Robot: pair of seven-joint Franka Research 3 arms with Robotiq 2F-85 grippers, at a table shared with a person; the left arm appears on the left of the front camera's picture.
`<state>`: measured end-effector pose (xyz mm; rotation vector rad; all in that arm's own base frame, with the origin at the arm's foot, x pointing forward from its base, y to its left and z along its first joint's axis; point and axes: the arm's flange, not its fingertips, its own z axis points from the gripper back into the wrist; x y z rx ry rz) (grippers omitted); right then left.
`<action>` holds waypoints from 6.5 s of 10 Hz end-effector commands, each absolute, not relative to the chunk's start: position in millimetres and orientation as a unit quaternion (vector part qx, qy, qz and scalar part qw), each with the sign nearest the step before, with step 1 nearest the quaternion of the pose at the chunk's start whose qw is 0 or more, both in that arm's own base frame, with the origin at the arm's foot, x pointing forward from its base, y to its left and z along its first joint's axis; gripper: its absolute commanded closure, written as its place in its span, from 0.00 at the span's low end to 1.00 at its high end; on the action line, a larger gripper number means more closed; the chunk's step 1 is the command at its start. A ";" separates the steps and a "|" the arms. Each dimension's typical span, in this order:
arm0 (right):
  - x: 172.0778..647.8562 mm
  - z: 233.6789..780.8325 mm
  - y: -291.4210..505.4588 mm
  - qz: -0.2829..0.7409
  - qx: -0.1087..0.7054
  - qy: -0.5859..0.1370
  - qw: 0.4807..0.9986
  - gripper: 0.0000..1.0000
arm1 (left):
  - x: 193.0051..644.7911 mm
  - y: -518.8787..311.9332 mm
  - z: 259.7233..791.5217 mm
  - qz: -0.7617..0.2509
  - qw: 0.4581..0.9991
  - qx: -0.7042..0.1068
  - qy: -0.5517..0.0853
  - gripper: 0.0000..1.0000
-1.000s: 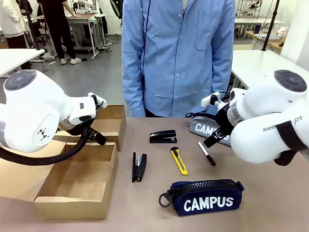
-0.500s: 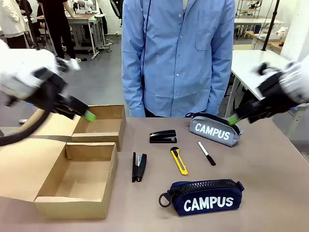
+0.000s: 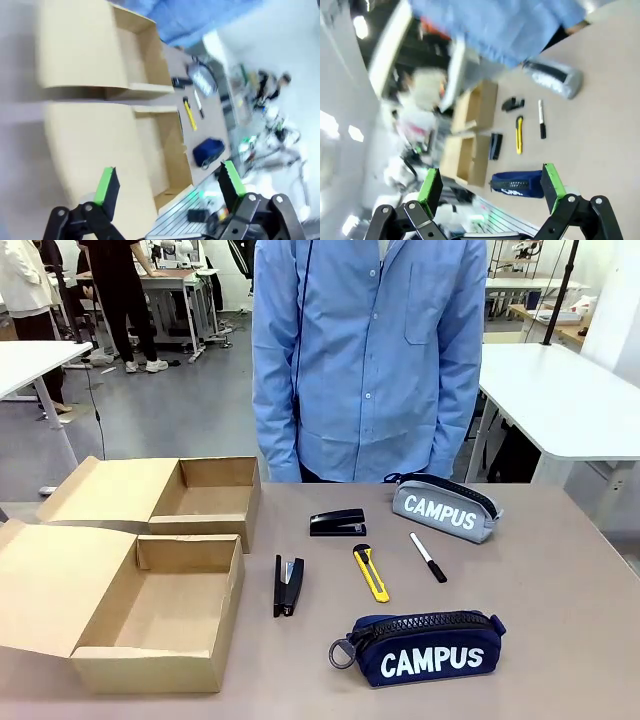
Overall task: Place items inside the box.
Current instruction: Pick up a Pencil pouch or Stapler and place it inside the Mailer Box closest to the robot.
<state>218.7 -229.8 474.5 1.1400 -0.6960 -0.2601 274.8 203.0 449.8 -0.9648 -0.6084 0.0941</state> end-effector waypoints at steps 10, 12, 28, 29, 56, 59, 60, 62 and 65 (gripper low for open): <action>200.5 447.3 -257.6 -0.169 0.534 -0.329 0.760 0.00 | 258.5 241.7 424.4 0.122 0.807 -0.489 -0.309 0.00; 200.5 447.3 -257.6 -0.169 0.534 -0.329 0.760 0.00 | 258.5 241.7 424.4 0.122 0.807 -0.489 -0.309 0.00; 145.5 427.6 -290.6 -0.061 0.481 -0.372 0.792 0.00 | 258.5 241.7 424.4 0.122 0.807 -0.489 -0.309 0.00; 145.5 427.6 -290.6 -0.061 0.481 -0.372 0.792 0.00 | 258.5 241.7 424.4 0.122 0.807 -0.489 -0.309 0.00; 571.9 377.9 74.2 0.393 0.032 -0.160 0.905 0.00 | 258.5 241.7 424.4 0.122 0.807 -0.489 -0.309 0.00; 576.5 352.0 75.3 0.380 0.021 -0.168 0.909 0.00 | 258.5 241.7 424.4 0.122 0.807 -0.489 -0.309 0.00; 575.0 342.5 75.1 0.377 0.020 -0.166 0.911 0.00 | 258.5 241.7 424.4 0.122 0.807 -0.489 -0.309 0.00; 575.2 337.6 73.7 0.381 0.041 -0.169 0.908 0.00 | 258.5 241.7 424.4 0.122 0.807 -0.489 -0.309 0.00; 574.7 334.3 71.5 0.392 0.070 -0.167 0.902 0.77 | 258.5 241.7 424.4 0.122 0.807 -0.489 -0.309 0.00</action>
